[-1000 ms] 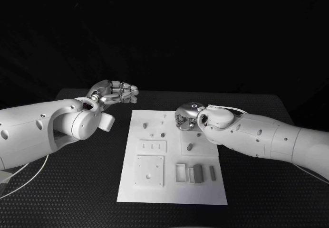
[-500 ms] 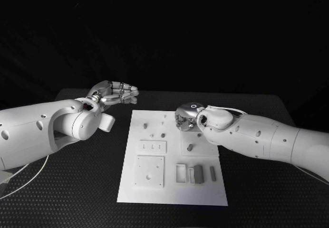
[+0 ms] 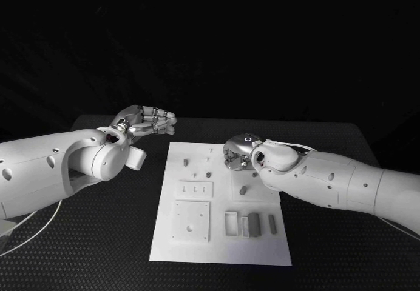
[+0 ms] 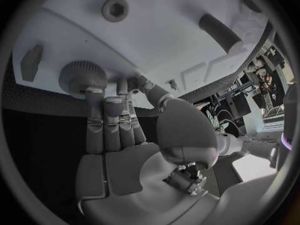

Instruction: Assemble the parts on the task board

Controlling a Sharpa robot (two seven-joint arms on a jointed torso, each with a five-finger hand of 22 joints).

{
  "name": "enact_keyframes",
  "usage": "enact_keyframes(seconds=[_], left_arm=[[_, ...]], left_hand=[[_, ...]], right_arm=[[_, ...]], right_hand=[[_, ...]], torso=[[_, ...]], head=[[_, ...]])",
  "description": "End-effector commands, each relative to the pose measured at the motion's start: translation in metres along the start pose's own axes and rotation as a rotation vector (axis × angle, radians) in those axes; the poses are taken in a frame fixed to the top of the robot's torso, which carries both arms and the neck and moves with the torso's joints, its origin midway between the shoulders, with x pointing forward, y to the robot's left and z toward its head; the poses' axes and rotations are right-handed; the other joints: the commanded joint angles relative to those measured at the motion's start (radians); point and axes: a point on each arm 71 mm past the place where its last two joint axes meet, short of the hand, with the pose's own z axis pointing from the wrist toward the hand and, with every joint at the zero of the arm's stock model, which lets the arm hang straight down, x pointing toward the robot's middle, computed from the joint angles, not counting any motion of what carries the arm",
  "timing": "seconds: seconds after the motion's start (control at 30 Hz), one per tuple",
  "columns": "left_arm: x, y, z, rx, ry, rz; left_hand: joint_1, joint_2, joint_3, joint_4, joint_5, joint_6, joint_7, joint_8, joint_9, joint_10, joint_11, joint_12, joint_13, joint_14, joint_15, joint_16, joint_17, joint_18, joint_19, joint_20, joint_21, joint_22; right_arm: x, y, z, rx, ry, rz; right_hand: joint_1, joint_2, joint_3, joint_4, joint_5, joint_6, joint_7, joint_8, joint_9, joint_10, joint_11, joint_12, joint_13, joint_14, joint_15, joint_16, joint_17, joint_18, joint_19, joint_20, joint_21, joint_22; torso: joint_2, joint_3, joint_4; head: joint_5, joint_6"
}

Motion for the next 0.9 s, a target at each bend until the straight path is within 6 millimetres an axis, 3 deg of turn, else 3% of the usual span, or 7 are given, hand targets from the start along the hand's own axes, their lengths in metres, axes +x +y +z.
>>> enact_keyframes(seconds=[0.03,0.9], left_arm=[[0.000,-0.001,0.000,0.007,0.004,-0.001],[0.000,-0.001,0.000,-0.002,0.015,-0.008]], left_hand=[[-0.009,-0.001,0.002,-0.002,-0.005,-0.001,0.023,-0.006,-0.001,0.000,0.005,-0.006,-0.001,0.001,-0.005,-0.004,0.002,-0.006,-0.003,-0.002,-0.003,-0.002],[-0.010,-0.001,0.003,-0.001,-0.005,-0.002,0.024,-0.007,-0.002,-0.002,0.006,-0.009,-0.002,0.001,-0.005,-0.006,0.003,-0.007,-0.002,-0.002,-0.004,-0.002]], right_arm=[[-0.002,0.003,0.000,0.021,-0.027,-0.013],[-0.029,0.048,0.017,-0.034,-0.275,-0.129]], right_hand=[[-0.008,0.000,0.008,-0.002,0.004,0.011,0.000,0.001,0.003,0.009,-0.001,0.004,0.004,0.000,-0.006,0.006,-0.002,0.085,0.002,-0.005,0.005,0.021],[-0.008,-0.028,0.020,-0.006,0.004,0.031,-0.008,0.005,0.012,0.029,-0.008,0.005,0.012,0.002,-0.014,0.014,-0.005,0.085,0.008,-0.007,0.016,0.021]], torso=[[0.001,-0.0013,-0.0004],[0.004,-0.0015,0.0005]], head=[[0.000,0.005],[0.005,0.039]])
